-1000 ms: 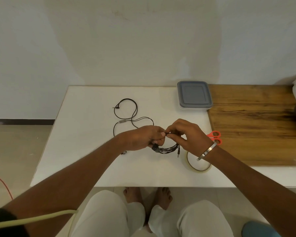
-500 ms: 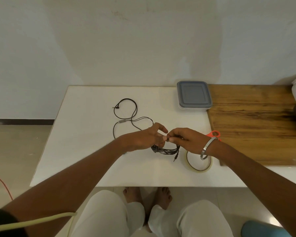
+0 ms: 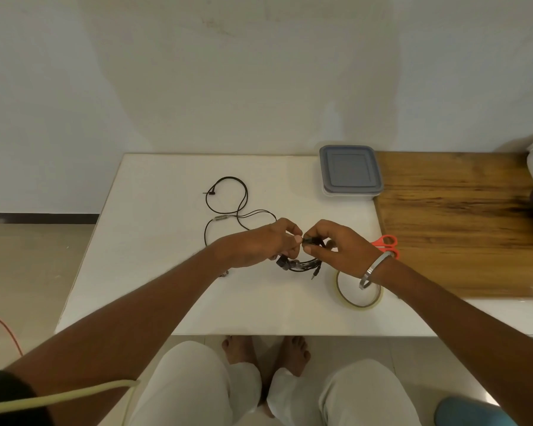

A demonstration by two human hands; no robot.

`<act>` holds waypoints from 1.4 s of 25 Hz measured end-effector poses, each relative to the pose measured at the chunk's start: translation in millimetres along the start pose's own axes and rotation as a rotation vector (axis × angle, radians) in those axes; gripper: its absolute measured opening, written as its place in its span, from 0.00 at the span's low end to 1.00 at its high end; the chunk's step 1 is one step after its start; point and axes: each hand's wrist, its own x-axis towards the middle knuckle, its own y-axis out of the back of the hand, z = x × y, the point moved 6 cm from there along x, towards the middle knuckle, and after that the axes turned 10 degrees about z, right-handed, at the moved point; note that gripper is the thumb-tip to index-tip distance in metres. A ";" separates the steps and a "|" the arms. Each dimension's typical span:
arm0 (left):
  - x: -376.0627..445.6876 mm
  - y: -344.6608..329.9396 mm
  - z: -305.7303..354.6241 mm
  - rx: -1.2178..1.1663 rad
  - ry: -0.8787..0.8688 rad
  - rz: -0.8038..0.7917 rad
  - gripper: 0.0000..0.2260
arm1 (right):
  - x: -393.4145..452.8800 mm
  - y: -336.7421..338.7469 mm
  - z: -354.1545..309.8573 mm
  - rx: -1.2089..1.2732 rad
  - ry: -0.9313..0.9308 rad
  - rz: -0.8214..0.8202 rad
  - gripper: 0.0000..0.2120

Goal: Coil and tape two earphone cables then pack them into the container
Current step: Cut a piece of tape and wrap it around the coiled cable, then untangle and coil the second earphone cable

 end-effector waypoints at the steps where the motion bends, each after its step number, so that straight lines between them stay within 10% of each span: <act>1: 2.1 0.3 -2.9 -0.031 0.013 -0.006 0.05 | -0.3 1.9 -2.7 -0.017 0.040 0.034 0.04; 14: 0.0 -11.6 3.8 -0.236 0.046 -0.156 0.14 | -11.2 7.8 -10.3 -0.206 0.103 0.231 0.15; 24: 1.9 0.5 -7.6 0.105 0.032 0.031 0.08 | 4.7 -3.3 13.0 0.191 -0.193 0.062 0.04; 35: 23.9 10.4 -27.5 -0.176 0.100 0.290 0.14 | 33.4 -2.0 27.4 0.046 -0.346 0.125 0.05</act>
